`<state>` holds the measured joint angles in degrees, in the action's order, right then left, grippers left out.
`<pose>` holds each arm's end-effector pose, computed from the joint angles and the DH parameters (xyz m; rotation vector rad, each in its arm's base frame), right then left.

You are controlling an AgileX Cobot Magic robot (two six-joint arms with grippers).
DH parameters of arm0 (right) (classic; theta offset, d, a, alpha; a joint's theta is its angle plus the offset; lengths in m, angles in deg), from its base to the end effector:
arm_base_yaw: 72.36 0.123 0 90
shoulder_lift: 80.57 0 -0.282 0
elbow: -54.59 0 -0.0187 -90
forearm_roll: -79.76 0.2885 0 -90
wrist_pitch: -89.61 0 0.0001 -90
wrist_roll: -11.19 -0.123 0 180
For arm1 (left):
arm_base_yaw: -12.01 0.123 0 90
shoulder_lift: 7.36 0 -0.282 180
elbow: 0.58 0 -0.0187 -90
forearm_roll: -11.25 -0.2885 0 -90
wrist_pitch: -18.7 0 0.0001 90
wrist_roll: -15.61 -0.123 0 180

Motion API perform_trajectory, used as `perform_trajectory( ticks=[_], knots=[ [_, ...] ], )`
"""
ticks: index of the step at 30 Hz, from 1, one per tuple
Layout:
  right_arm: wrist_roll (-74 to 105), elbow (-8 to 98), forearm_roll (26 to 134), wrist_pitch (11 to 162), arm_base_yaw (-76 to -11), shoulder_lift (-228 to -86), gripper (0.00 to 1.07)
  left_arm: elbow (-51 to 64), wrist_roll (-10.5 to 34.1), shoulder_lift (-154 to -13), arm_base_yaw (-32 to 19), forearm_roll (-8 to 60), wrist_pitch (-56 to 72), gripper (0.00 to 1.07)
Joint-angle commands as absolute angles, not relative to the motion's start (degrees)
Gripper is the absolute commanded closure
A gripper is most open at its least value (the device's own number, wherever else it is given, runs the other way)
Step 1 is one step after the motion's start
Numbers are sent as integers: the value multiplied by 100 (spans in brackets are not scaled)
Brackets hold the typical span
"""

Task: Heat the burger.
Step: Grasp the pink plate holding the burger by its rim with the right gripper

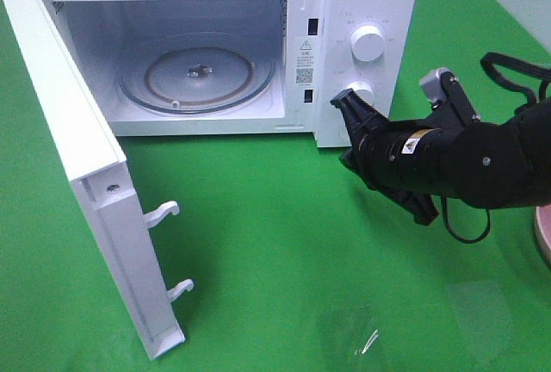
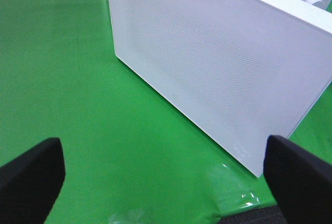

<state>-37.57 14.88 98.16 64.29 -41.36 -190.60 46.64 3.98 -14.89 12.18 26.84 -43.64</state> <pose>0.3147 0.1698 0.0772 0.7584 2.1724 0.7785 0.0525 -0.0291 0.2889 0.2229 2.0070 -0.1946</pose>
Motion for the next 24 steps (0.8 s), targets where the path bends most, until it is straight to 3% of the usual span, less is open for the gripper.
perform_trajectory(
  ticks=[1, 15, 24],
  knots=[
    [-2640, 1488, 9661, 7134, -4148, -18699, 107, 4687, 387, -1397, 1195, 2690, -4290, 9],
    [105, 1488, 9632, 9586, -4148, -17519, 103, 4687, 387, -1397, 1195, 2690, -4290, 9],
    [1354, 1488, 8922, 11431, -4171, -16900, 100, 4687, 387, -1397, 1195, 2690, -4290, 9]
  ],
)
